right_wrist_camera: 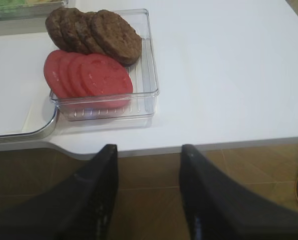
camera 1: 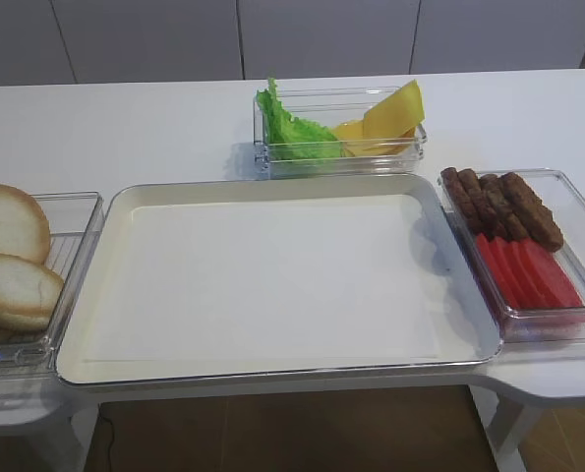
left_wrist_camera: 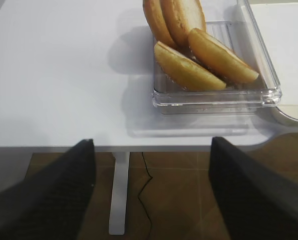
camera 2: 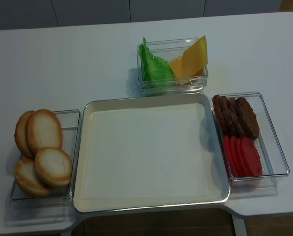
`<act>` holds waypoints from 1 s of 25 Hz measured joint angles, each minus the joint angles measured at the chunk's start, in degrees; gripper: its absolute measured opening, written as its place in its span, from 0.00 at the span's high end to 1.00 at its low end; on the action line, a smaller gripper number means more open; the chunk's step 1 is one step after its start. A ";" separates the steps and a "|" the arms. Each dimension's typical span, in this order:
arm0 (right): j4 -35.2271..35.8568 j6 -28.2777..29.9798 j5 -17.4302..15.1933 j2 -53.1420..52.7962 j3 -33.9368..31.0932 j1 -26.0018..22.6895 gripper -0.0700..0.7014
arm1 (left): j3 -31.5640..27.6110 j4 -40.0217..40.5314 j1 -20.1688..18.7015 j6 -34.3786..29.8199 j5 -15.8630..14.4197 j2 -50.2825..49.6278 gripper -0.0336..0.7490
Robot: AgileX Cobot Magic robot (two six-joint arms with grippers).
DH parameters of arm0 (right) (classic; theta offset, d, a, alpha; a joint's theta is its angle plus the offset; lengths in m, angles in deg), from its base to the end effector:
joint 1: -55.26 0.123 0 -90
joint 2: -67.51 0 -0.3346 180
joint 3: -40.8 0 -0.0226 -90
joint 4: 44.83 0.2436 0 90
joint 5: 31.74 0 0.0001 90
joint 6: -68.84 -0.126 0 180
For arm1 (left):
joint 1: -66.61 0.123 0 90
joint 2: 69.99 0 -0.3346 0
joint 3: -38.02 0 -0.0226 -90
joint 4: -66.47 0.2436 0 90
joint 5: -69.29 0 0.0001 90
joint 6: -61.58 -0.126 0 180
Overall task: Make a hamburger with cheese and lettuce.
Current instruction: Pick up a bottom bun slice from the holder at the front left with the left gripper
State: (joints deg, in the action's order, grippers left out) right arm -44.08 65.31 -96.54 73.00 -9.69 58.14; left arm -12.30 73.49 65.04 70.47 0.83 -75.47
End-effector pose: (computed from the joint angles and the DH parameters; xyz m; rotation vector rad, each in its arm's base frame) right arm -0.0356 -0.0003 0.2455 0.0107 2.1090 0.0828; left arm -0.0403 0.0154 0.2403 -0.1545 2.1566 0.0443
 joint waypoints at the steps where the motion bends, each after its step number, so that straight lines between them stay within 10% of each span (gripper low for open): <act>1: 0.00 0.00 0.00 0.00 0.00 0.00 0.52 | 0.00 0.00 0.00 0.00 0.00 0.00 0.29; 25: 0.00 -0.20 0.00 0.00 0.00 0.00 0.56 | 0.00 0.00 0.00 0.00 0.00 0.00 0.29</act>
State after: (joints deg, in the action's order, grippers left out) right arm -44.08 65.11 -96.54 73.00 -9.69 58.14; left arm -12.30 73.49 65.04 70.47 0.83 -75.47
